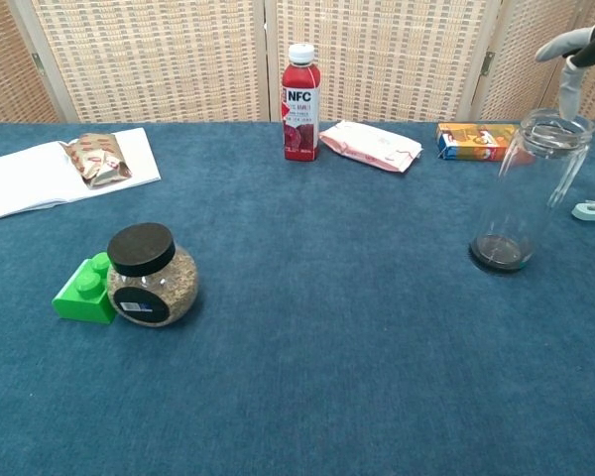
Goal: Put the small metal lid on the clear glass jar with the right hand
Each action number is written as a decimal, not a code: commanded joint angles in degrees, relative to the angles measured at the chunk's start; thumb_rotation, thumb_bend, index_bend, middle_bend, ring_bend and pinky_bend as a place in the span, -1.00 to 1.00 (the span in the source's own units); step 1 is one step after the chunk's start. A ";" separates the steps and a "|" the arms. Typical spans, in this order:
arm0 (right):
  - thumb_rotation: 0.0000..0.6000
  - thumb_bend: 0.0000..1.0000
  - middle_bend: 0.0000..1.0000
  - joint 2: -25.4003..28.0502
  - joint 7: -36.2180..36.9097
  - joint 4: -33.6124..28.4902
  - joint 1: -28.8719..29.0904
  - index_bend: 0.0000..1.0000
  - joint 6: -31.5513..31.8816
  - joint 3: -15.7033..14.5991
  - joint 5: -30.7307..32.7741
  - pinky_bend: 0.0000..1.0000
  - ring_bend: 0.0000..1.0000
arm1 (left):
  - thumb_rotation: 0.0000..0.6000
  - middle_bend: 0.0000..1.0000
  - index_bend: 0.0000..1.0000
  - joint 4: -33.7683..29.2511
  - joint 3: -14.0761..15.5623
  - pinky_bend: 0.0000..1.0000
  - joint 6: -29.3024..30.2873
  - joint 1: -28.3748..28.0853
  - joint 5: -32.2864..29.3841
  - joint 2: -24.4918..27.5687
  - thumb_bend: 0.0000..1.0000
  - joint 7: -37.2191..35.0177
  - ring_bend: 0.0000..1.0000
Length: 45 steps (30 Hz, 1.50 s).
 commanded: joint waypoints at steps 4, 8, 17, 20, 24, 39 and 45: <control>1.00 -0.73 -1.00 2.79 5.14 -1.33 -2.17 -0.09 2.33 0.86 -3.40 -1.00 -1.00 | 1.00 -0.88 -1.00 0.08 -0.01 -1.00 -0.22 -0.10 -0.05 -0.09 0.08 0.10 -1.00; 1.00 -0.73 -1.00 3.92 9.31 -2.04 -5.14 -0.24 6.39 0.67 -7.24 -1.00 -1.00 | 1.00 -0.88 -1.00 0.11 0.00 -1.00 -0.32 -0.12 -0.08 -0.17 0.08 0.29 -1.00; 1.00 -0.73 -1.00 0.36 14.32 1.61 -16.68 -0.87 22.40 -4.28 -17.93 -1.00 -1.00 | 1.00 -0.88 -1.00 -0.29 -0.12 -1.00 -1.04 -0.22 -0.79 -0.05 0.08 0.53 -1.00; 1.00 -0.73 -1.00 -2.63 12.89 4.30 -20.48 -0.92 27.42 -6.09 -19.89 -1.00 -1.00 | 1.00 -0.88 -1.00 -0.29 -0.10 -1.00 -1.53 -0.40 -0.96 -0.12 0.08 0.61 -1.00; 1.00 -0.75 -1.00 -7.06 10.71 7.76 -25.27 -0.93 33.68 -7.71 -21.30 -1.00 -1.00 | 1.00 -0.88 -1.00 -0.13 -0.03 -1.00 -2.55 -0.82 -1.17 -0.35 0.08 0.84 -1.00; 1.00 -0.77 -1.00 -12.43 9.32 13.73 -31.66 -0.93 40.86 -7.19 -21.43 -1.00 -1.00 | 1.00 -0.88 -1.00 0.94 0.06 -1.00 -6.82 -2.81 -2.42 -1.23 0.08 0.41 -1.00; 1.00 -0.77 -1.00 -12.75 9.92 14.52 -30.91 -0.93 37.55 -6.70 -20.30 -1.00 -1.00 | 1.00 -0.88 -1.00 1.23 -0.05 -1.00 -7.05 -2.87 -3.04 -1.36 0.08 0.30 -1.00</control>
